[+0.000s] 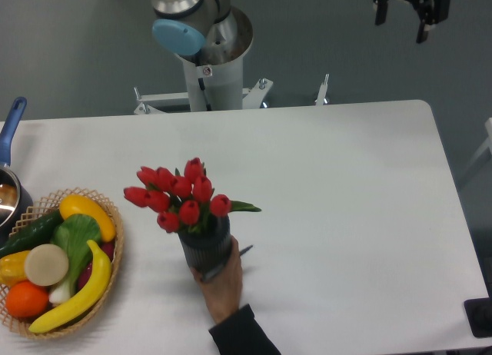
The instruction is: Pick up the flowers from the vase
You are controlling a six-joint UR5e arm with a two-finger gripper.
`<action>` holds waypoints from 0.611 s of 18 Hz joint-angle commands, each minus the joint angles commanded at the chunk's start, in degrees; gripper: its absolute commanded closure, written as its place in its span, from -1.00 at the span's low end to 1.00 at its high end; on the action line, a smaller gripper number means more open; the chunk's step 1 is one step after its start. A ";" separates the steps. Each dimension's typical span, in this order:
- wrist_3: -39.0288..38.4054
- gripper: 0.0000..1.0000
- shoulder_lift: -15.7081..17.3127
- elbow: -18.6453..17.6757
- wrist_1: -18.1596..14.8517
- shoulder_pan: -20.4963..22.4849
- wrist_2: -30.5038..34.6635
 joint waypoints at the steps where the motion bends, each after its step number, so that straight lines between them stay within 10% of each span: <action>1: 0.00 -1.00 0.09 -0.09 0.00 0.00 0.00; 11: -0.79 -1.00 0.44 -0.62 0.35 -0.35 -0.26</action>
